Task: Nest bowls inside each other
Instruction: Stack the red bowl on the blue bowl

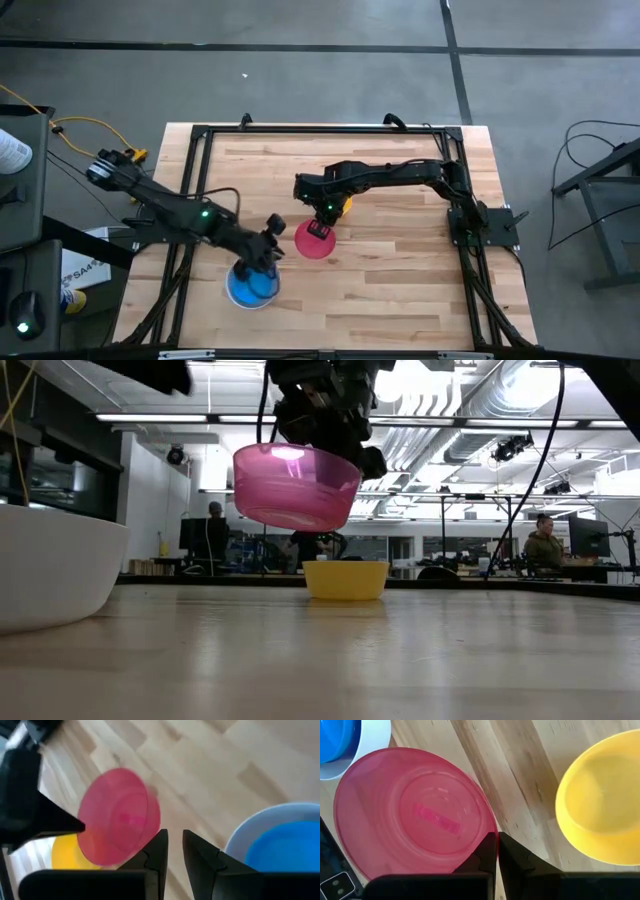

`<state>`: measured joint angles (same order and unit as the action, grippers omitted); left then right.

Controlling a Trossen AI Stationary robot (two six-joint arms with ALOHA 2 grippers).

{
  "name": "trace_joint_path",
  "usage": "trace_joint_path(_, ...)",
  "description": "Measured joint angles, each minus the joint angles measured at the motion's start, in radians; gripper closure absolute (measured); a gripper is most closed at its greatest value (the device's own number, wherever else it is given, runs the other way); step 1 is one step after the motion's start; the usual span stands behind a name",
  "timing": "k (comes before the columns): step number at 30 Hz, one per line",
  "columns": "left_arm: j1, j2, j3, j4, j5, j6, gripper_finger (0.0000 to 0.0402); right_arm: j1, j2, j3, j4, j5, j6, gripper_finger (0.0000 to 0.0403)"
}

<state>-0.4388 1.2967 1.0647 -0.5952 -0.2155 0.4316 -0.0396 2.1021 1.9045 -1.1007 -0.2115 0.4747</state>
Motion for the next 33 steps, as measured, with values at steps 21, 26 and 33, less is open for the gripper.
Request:
trace_joint_path(21,0.051,0.098,0.053,0.013,0.082,0.216,0.0343,0.008,0.0,0.0,0.005,-0.002,-0.008,0.04)
trace_joint_path(26,0.104,0.129,0.054,0.018,0.085,0.221,0.0343,0.014,0.0,0.0,0.005,-0.006,-0.007,0.04)
trace_joint_path(33,0.132,0.129,0.09,0.012,0.166,0.244,0.0343,0.02,0.0,0.0,0.006,-0.007,-0.008,0.04)
